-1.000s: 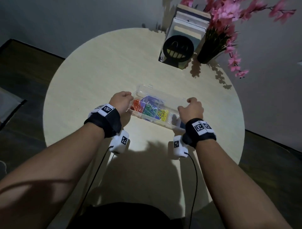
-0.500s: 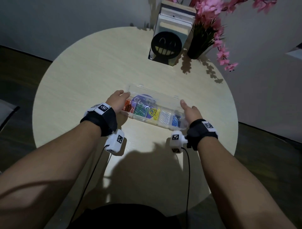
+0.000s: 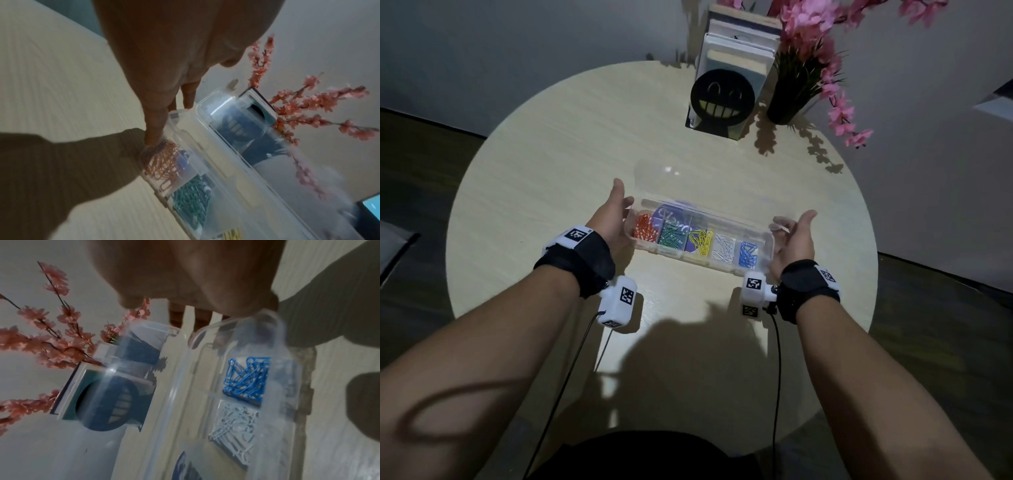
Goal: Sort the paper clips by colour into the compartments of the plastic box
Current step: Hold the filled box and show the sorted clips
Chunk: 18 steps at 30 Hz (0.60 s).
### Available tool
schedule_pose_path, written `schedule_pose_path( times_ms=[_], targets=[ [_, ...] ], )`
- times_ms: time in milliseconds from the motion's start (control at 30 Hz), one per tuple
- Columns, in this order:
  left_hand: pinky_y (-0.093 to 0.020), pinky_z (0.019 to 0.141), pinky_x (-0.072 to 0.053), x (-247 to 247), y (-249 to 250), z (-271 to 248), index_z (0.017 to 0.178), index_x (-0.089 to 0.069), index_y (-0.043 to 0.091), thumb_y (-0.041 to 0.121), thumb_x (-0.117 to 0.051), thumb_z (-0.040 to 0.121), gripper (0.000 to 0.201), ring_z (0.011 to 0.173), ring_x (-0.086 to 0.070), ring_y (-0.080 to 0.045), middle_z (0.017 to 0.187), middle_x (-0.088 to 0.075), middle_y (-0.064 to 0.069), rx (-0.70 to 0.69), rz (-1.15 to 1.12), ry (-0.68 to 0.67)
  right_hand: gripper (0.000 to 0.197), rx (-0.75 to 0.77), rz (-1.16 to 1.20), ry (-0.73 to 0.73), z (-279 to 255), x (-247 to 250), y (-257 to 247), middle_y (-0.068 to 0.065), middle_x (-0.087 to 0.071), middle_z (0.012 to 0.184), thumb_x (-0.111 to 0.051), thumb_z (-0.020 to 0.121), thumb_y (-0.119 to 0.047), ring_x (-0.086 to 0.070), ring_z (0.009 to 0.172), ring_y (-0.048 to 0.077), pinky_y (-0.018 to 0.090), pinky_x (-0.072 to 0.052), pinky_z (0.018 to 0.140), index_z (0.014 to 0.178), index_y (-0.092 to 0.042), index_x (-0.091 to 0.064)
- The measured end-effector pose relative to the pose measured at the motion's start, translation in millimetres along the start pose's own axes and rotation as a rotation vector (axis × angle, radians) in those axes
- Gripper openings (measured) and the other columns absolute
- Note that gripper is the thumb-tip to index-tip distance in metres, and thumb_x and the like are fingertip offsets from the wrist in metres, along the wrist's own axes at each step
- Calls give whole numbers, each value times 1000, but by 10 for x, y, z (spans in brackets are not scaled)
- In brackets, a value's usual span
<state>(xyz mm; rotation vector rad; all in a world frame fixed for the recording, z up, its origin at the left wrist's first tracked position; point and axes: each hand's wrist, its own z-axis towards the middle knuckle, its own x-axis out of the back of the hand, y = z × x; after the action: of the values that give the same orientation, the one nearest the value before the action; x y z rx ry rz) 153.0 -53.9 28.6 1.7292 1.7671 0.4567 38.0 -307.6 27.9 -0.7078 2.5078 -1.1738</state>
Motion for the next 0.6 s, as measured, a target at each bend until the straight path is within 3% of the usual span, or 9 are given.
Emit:
schedule_pose_path(
  times_ms=[100, 133, 167, 233, 300, 367, 433, 500, 600],
  targets=[
    [-36, 71, -50, 51, -23, 17, 133, -47, 11, 68, -27, 91, 74, 91, -61, -22, 117, -59, -10, -23, 24, -33, 22, 65, -113, -142, -74, 195, 52, 2, -61, 78, -50, 96, -27, -58, 71, 19, 20, -51, 56, 92, -8, -62],
    [-35, 69, -50, 36, -27, -21, 130, -50, 11, 65, -28, 92, 69, 88, -61, -22, 109, -62, -9, -22, 43, -46, 14, 96, -268, -177, -80, 246, 63, 7, -63, 88, -52, 95, -14, -61, 78, 24, 20, -53, 57, 101, -7, -63],
    [-34, 70, -49, 22, -45, -48, 127, -52, 11, 59, -34, 94, 61, 90, -62, -24, 106, -63, -9, -24, 59, -61, 19, 146, -437, -211, -60, 293, 93, 11, -63, 99, -54, 92, -7, -62, 87, 29, 24, -56, 64, 108, -8, -64],
    [-34, 79, -50, 42, -83, -20, 137, -44, 16, 43, -55, 89, 56, 105, -61, -28, 124, -59, -13, -80, 195, -77, 30, 258, -802, -263, -6, 373, 126, 9, -59, 118, -58, 89, -7, -58, 106, 27, 32, -50, 90, 116, -18, -64],
    [-34, 86, -48, 76, -109, 3, 147, -28, 30, 30, -65, 81, 76, 107, -60, -25, 130, -55, -7, -194, 517, -107, 35, 381, -1073, -259, 18, 393, 141, 6, -50, 133, -61, 88, -13, -47, 123, 23, 32, -37, 105, 121, -26, -62],
    [-32, 94, -45, 81, -146, -9, 147, -28, 34, 18, -64, 84, 74, 112, -55, -22, 131, -51, -2, -356, 831, -48, 33, 471, -1207, -178, 23, 361, 157, 7, -40, 140, -63, 88, -17, -38, 129, 27, 30, -32, 106, 119, -29, -63],
    [-32, 108, -34, 73, -204, -6, 143, -39, 30, 12, -63, 85, 66, 132, -40, -25, 148, -35, -6, -542, 1025, 51, 28, 575, -1324, -119, -66, 290, 158, 6, -42, 135, -62, 87, -18, -36, 125, 29, 29, -35, 99, 114, -25, -66],
    [-27, 112, -25, 82, -265, 21, 134, -53, 23, 9, -62, 85, 52, 140, -27, -25, 154, -25, -6, -677, 1137, 80, 30, 638, -1435, -187, -172, 205, 176, 6, -47, 129, -64, 85, -22, -39, 120, 31, 32, -38, 96, 114, -21, -65],
    [-30, 117, -19, 100, -307, 66, 130, -57, 22, 11, -64, 84, 48, 142, -19, -25, 155, -26, 2, -671, 1376, -12, 55, 599, -1563, -299, -294, 150, 228, 0, -42, 132, -73, 76, -31, -35, 120, 30, 36, -39, 98, 127, -23, -54]
  ],
)
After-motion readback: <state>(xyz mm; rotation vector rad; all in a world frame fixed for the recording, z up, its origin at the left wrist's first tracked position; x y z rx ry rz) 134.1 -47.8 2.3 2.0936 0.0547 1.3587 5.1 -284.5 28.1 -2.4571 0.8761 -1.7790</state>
